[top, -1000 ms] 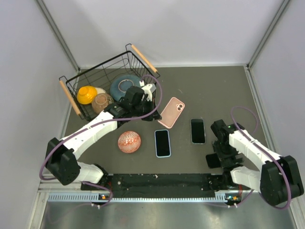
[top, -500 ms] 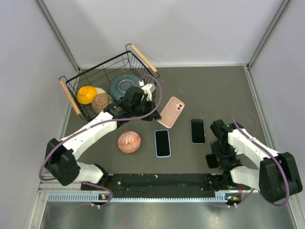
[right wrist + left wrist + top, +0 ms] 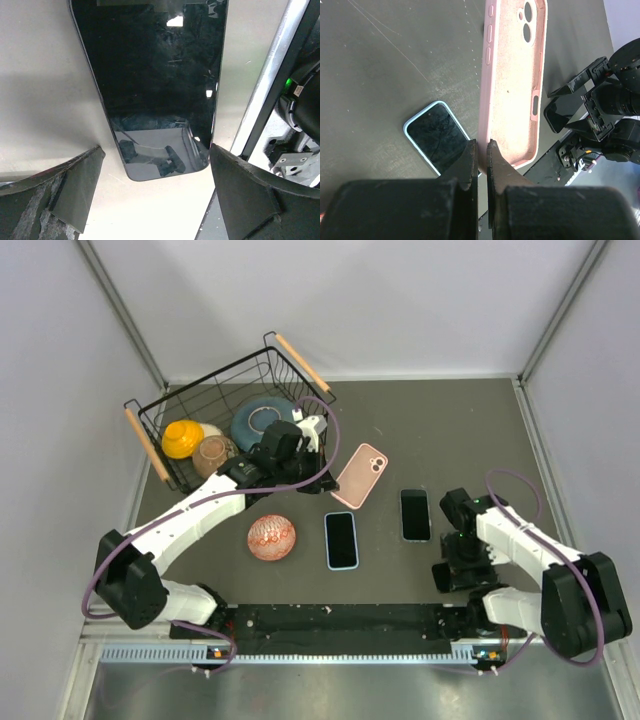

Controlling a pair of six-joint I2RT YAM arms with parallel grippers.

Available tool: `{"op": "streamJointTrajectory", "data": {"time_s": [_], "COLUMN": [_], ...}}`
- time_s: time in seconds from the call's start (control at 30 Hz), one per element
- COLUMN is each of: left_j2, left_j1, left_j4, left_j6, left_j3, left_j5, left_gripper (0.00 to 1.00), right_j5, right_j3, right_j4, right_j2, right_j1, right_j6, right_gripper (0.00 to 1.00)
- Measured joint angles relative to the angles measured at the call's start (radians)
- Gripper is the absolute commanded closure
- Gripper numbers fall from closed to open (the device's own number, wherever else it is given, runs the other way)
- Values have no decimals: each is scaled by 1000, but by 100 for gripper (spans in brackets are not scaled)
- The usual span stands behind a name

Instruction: Put the phone into the phone case

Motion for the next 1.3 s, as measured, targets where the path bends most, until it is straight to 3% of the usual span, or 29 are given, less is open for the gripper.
{"op": "streamJointTrajectory", "data": {"time_s": [0.3, 0.47, 0.57, 0.6, 0.67, 0.7, 0.87, 0.9, 0.93, 0.97, 1.0, 1.03, 1.1, 1.3], "left_j2": [0, 0, 0, 0, -1, -2, -5, -6, -7, -9, -11, -14, -24, -62], "left_j1": [0, 0, 0, 0, 0, 0, 0, 0, 0, 0, 0, 0, 0, 0], "left_j4": [-2, -2, -2, -2, -2, -2, -3, -3, -4, -6, -8, -11, -18, -27], "left_j6": [0, 0, 0, 0, 0, -1, -13, -16, -19, -20, -20, -20, -20, -20], "left_j3": [6, 6, 6, 6, 6, 6, 6, 6, 6, 6, 6, 6, 6, 6], "left_j5": [3, 3, 3, 3, 6, 7, 29, 35, 39, 42, 44, 44, 45, 43], "left_gripper": [100, 100, 100, 100, 100, 100, 100, 100, 100, 100, 100, 100, 100, 100], "right_j5": [-16, -14, 52, 95, 158, 175, 177, 175, 175, 175, 174, 174, 172, 169], "right_j3": [-19, -43, -41, -33, 13, 47, 192, 196, 195, 190, 184, 172, 133, 26], "right_j4": [56, 67, 71, 74, 57, 48, -25, -35, -46, -54, -53, -46, -14, 66], "right_j2": [-10, -103, -144, -151, -143, -132, -44, -32, -24, -23, -27, -35, -64, -205], "right_j1": [0, 0, 0, -3, -27, -50, -182, -199, -208, -212, -215, -223, -254, -324], "right_j6": [4, -35, -59, -65, -78, -88, -116, -121, -125, -126, -124, -135, -173, -248], "right_gripper": [14, 25, 53, 71, 94, 100, 100, 98, 87, 71, 37, 27, 16, 1]}}
